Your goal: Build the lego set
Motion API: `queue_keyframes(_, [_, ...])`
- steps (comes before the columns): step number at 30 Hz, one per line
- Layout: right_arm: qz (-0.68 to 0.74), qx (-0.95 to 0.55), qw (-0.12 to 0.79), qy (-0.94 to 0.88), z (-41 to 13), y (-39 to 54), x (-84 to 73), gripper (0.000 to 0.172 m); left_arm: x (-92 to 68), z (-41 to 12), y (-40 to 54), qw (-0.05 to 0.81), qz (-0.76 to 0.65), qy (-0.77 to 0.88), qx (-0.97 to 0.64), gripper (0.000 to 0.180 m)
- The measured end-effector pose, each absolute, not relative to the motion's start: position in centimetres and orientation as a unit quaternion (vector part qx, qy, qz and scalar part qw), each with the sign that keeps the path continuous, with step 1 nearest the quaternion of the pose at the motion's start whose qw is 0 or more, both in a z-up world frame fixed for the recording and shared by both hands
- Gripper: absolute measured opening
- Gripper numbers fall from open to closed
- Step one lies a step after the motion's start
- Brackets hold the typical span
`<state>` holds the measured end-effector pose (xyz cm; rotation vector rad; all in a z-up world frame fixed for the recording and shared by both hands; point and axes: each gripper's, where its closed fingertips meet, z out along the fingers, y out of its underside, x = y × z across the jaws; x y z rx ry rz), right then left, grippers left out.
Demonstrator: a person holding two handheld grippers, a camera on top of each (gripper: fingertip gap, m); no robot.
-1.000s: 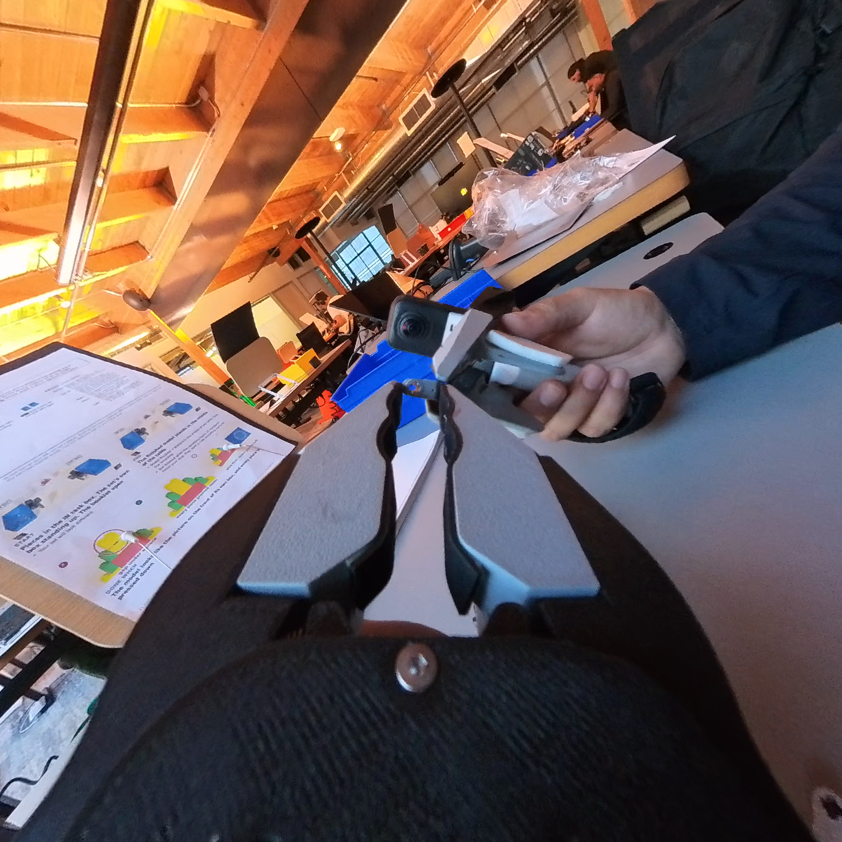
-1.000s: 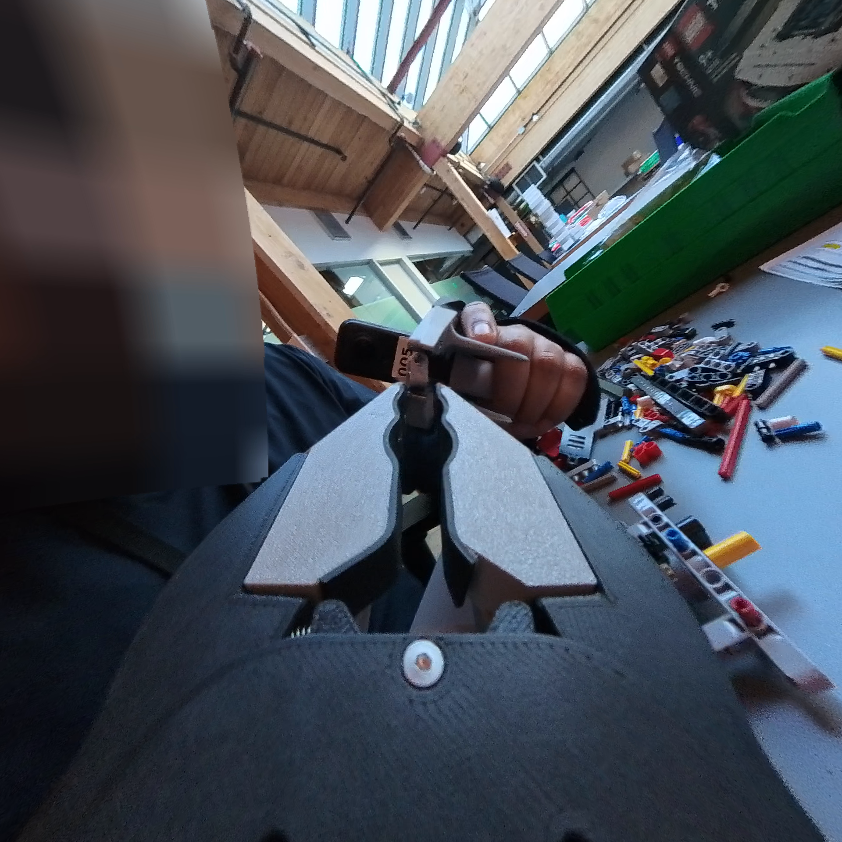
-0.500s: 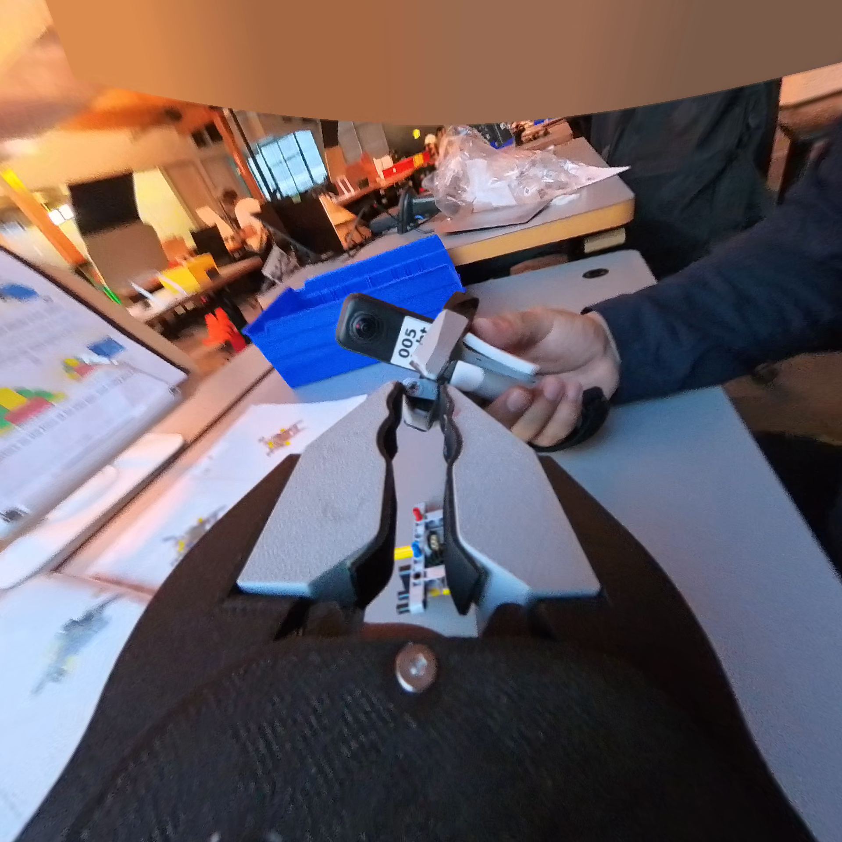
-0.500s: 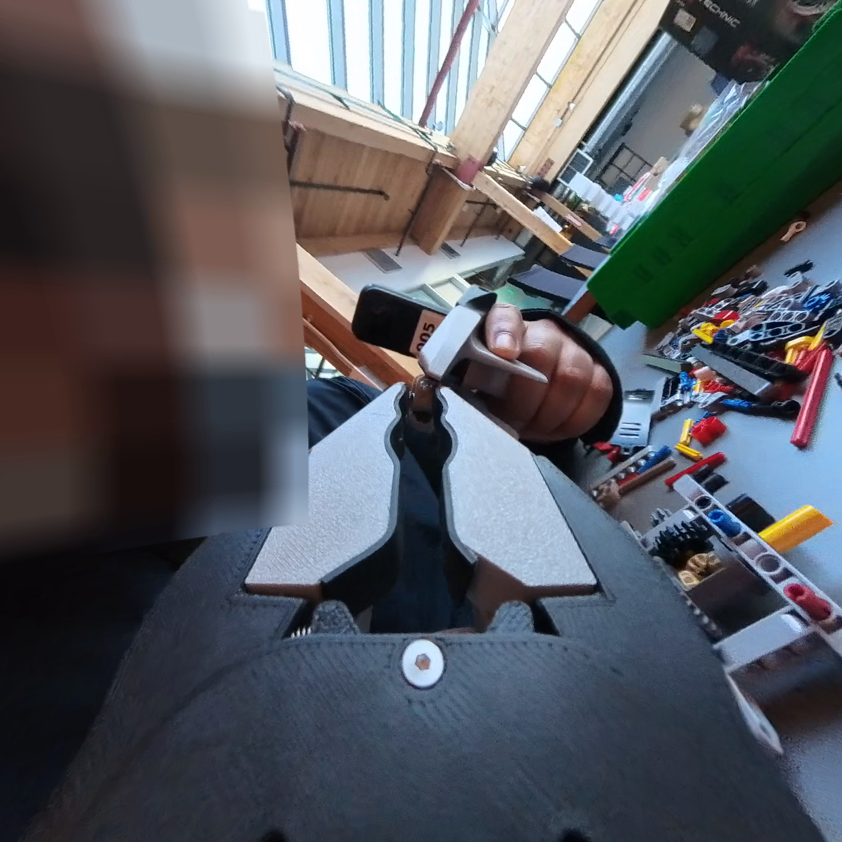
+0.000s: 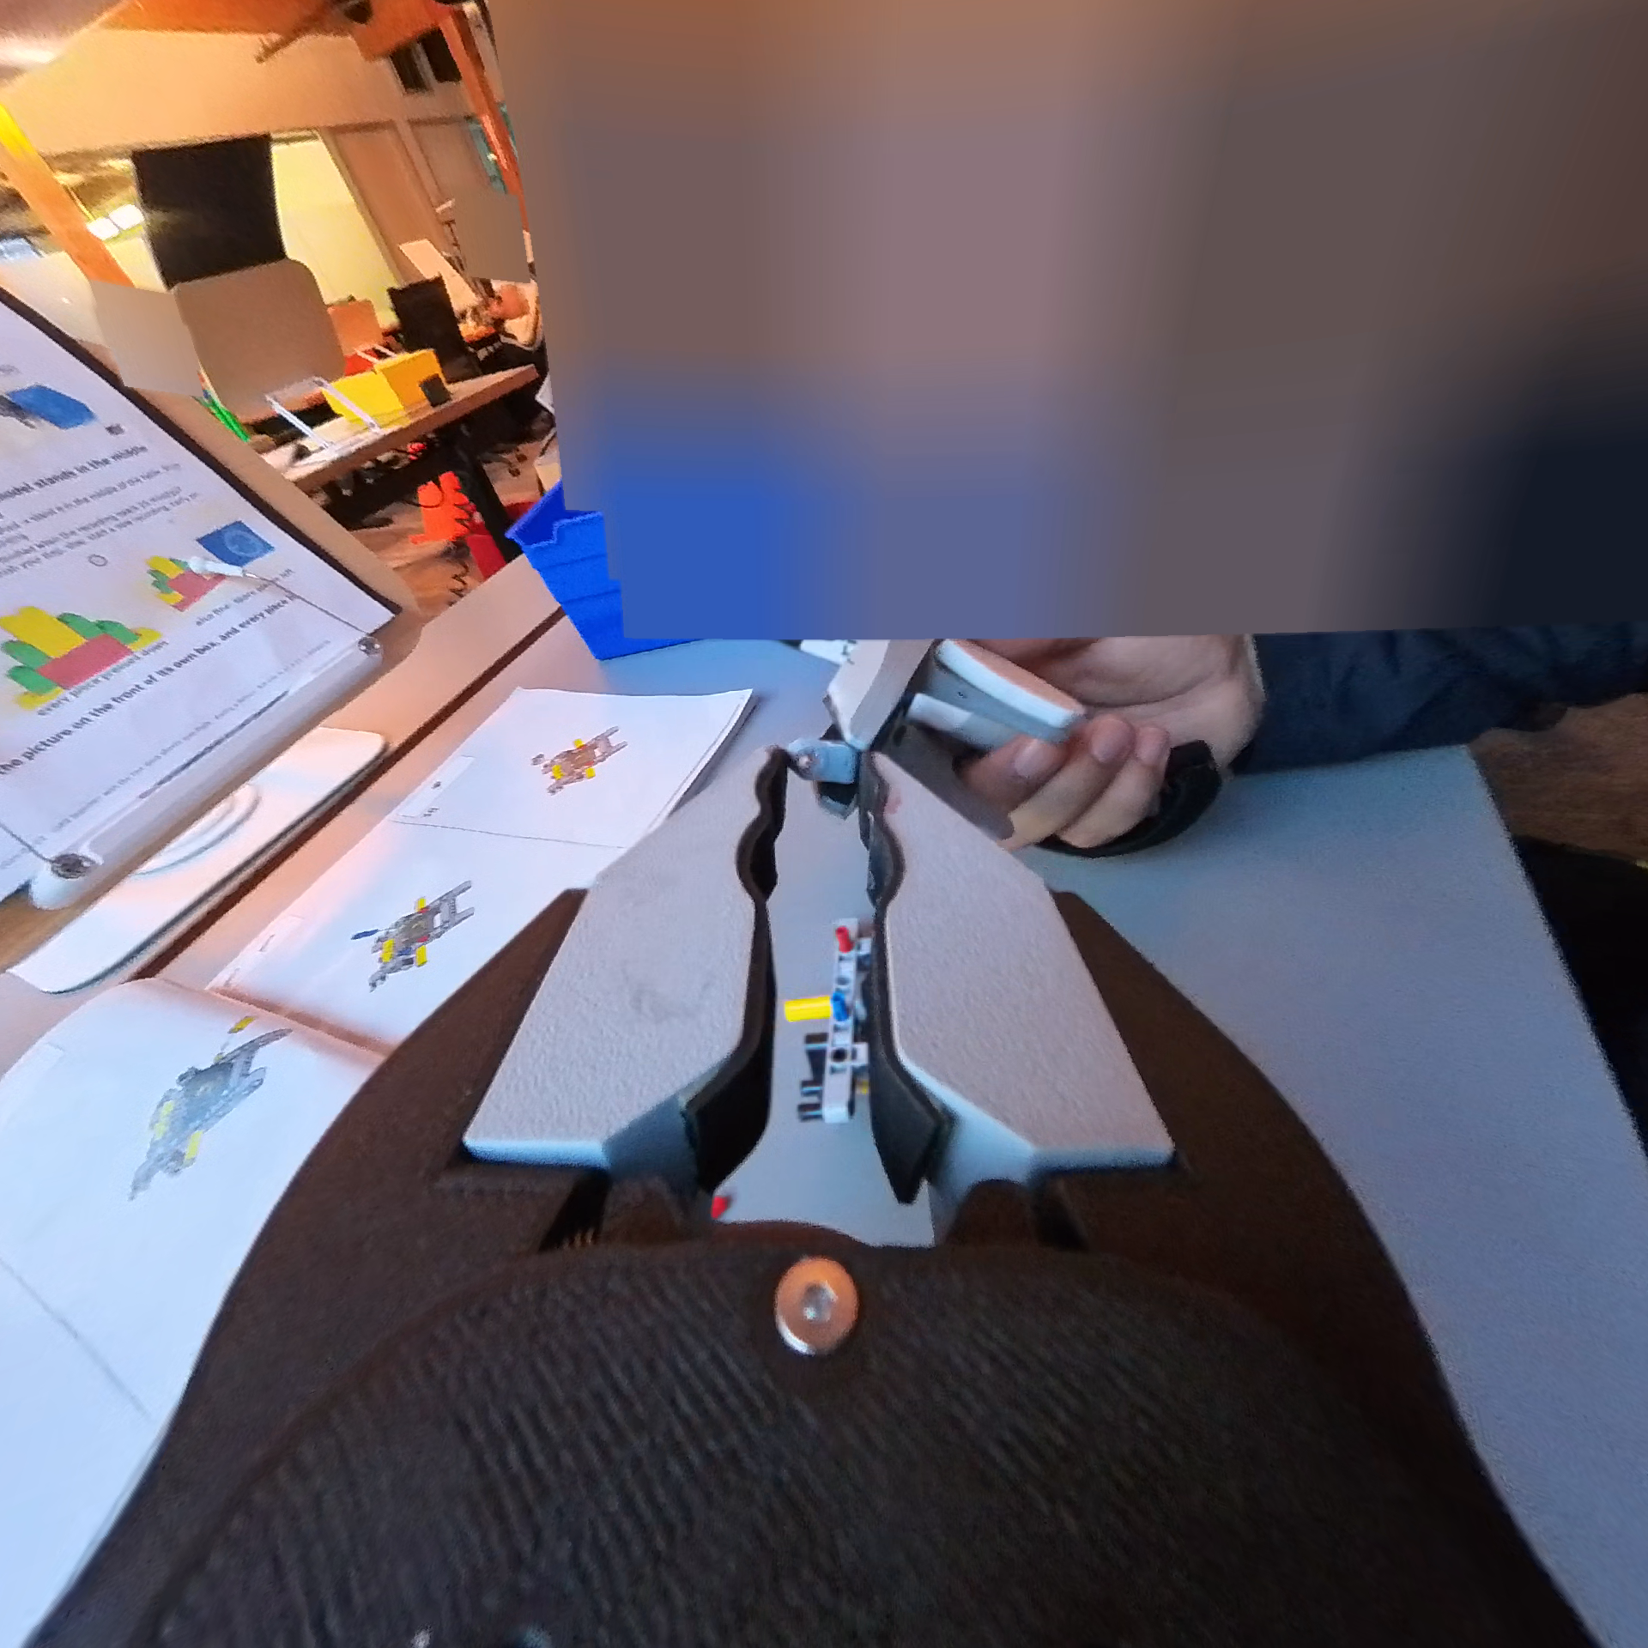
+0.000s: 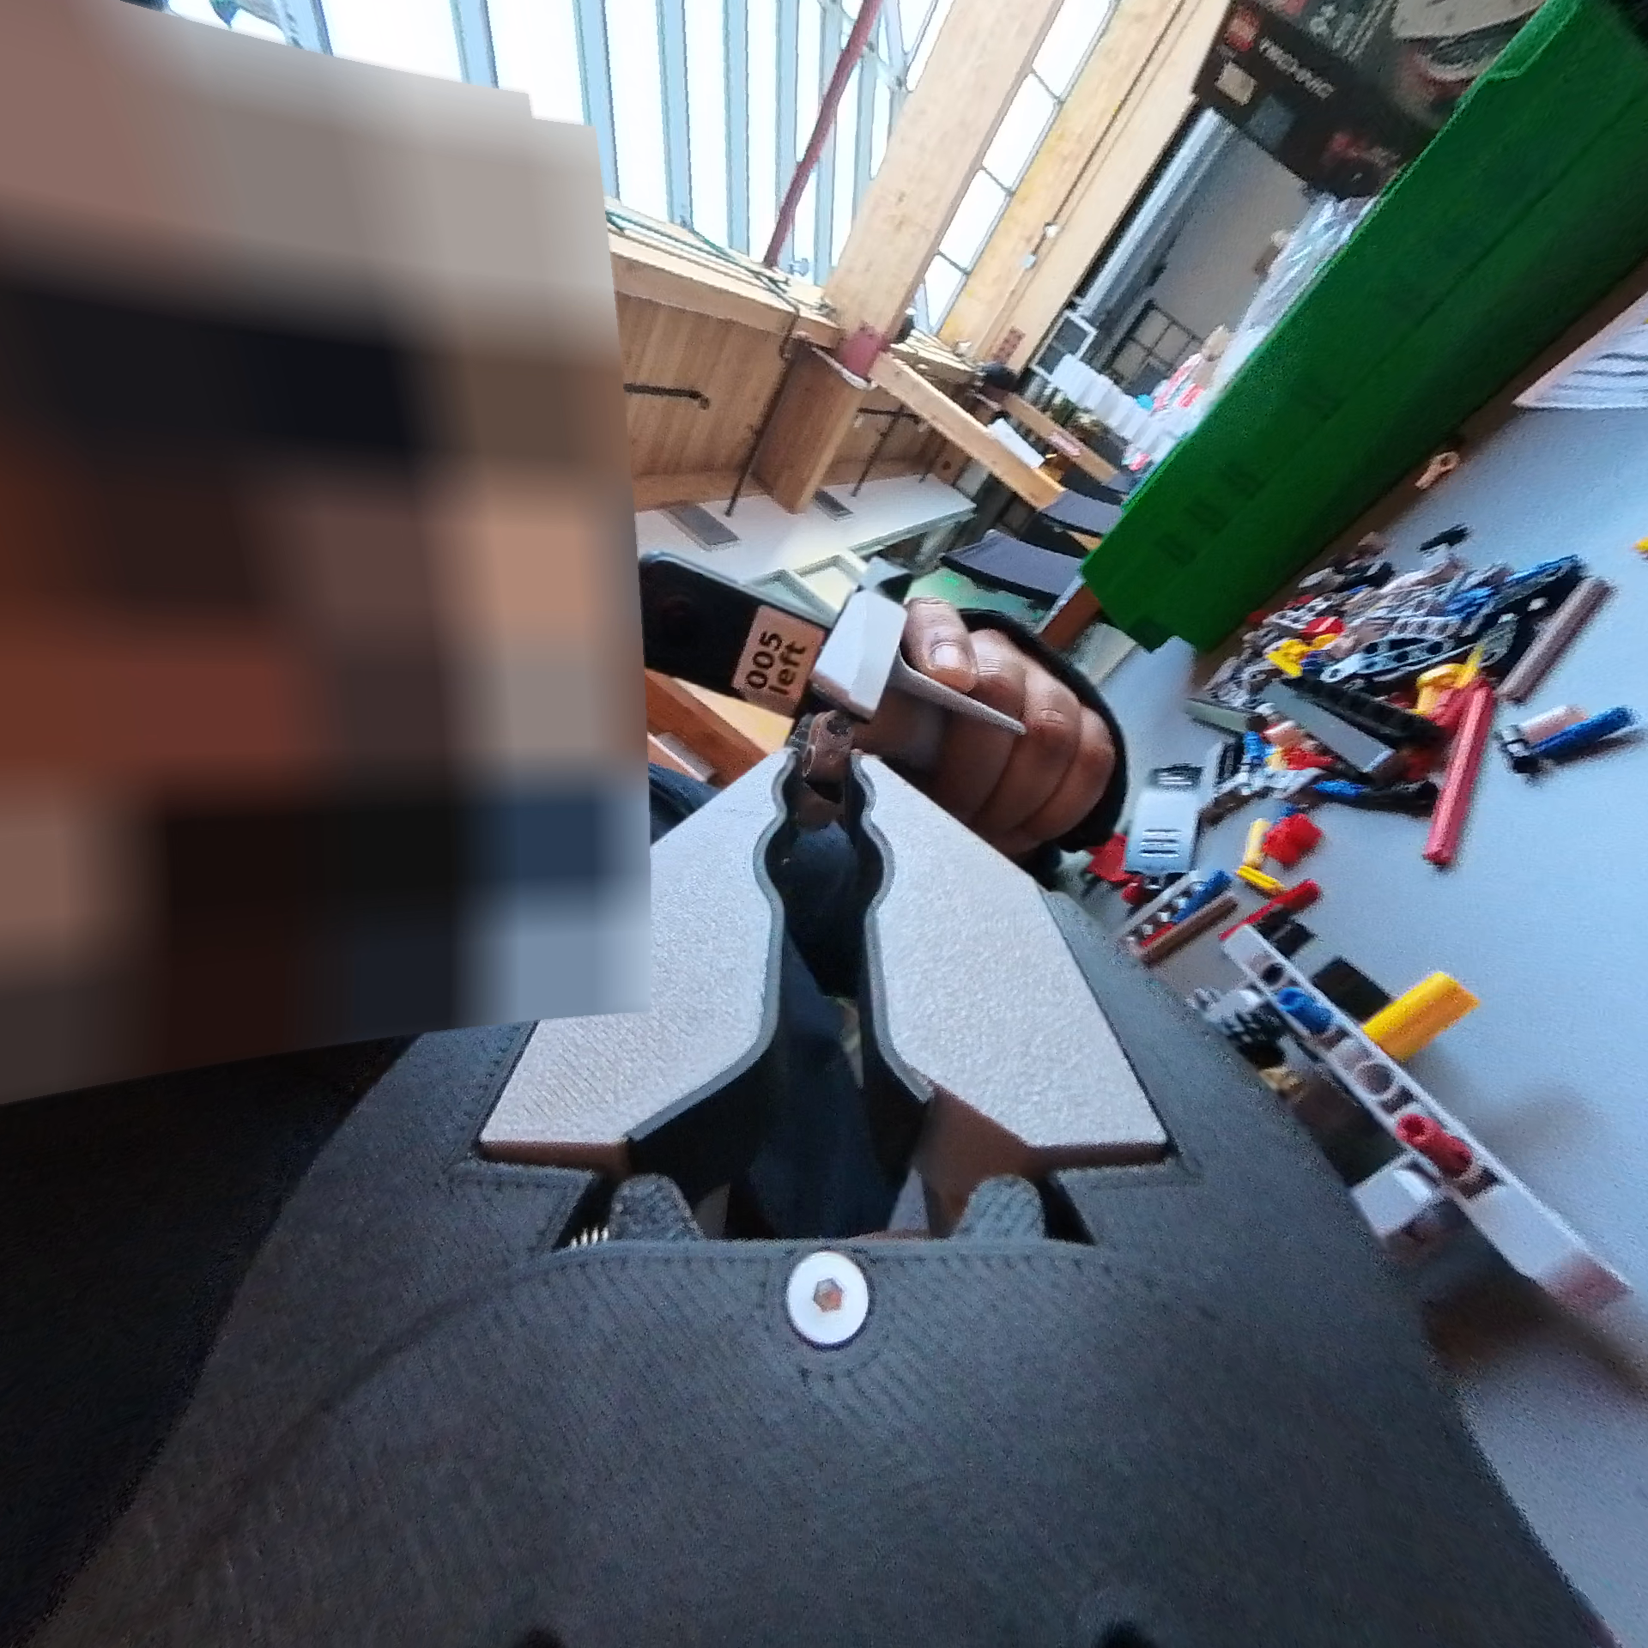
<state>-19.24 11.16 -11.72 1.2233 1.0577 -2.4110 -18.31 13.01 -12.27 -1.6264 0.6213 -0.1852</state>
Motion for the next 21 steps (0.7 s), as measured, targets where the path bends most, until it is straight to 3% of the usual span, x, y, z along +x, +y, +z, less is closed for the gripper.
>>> queue_keyframes(1, [-0.819,0.426,0.103,0.370,-11.9,11.2,-19.4,0.006,-18.5,-12.4,13.1,0.642,-0.067,0.276,-0.712,0.013])
queue_keyframes(4, [-0.790,0.448,0.031,0.419,-12.7,11.5,-19.7,0.006,-18.7,-13.1,13.3,0.639,-0.028,0.294,-0.711,0.013])
queue_keyframes(9, [-0.589,0.490,-0.283,0.578,-15.0,13.7,-20.3,0.005,-19.7,-14.8,13.5,0.611,-0.010,0.308,-0.730,0.007])
queue_keyframes(12, [-0.445,0.457,-0.422,0.644,-15.8,14.1,-20.4,0.005,-20.0,-15.1,13.5,0.596,-0.069,0.285,-0.748,0.014])
queue_keyframes(16, [-0.387,0.432,-0.436,0.688,-17.1,12.9,-20.7,0.005,-20.7,-15.5,13.5,0.584,-0.107,0.267,-0.760,0.013])
queue_keyframes(21, [-0.412,0.443,-0.430,0.670,-16.6,13.3,-20.6,0.005,-20.3,-16.0,12.8,0.564,-0.139,0.284,-0.763,0.010])
